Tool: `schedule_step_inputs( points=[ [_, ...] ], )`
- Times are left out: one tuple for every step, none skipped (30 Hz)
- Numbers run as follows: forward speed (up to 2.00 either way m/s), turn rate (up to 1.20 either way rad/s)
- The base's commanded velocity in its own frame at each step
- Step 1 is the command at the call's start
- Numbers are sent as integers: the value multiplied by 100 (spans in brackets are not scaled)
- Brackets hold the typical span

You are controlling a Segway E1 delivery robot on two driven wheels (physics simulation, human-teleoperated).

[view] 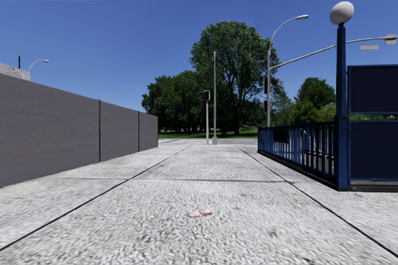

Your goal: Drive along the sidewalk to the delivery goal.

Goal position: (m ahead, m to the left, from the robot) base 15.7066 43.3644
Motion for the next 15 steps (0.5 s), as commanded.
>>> schedule_step_inputs(
  points=[
    [200, 0],
    [200, 0],
    [200, 0],
    [200, 0],
    [200, 0],
    [200, 0],
    [200, 0],
    [200, 0],
    [200, 0],
    [200, 0],
    [200, 0],
    [200, 0],
    [200, 0],
    [200, 0],
    [200, 0]
  ],
)
